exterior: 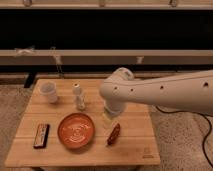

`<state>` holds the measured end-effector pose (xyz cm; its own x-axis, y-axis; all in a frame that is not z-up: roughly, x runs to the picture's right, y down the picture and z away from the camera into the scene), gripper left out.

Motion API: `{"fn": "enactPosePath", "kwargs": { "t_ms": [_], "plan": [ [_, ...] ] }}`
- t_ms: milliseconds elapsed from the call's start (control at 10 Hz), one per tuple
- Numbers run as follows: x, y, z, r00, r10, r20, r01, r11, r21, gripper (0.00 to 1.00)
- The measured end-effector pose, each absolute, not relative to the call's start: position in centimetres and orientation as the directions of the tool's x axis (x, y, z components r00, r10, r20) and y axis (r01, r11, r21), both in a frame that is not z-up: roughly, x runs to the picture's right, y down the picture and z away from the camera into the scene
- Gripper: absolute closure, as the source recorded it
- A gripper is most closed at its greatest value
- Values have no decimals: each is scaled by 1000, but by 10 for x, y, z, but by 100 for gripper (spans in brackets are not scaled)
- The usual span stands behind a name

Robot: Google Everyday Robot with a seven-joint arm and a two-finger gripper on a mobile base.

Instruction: Drag the pepper across the table

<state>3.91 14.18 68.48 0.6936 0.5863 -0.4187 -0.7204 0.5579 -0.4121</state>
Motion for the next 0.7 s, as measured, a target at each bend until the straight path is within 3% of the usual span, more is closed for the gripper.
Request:
{"fn": "enactPosePath", "kwargs": {
  "t_ms": [700],
  "plan": [
    [38,138,694,668,583,-462,-743,544,-389,27]
  ]
}}
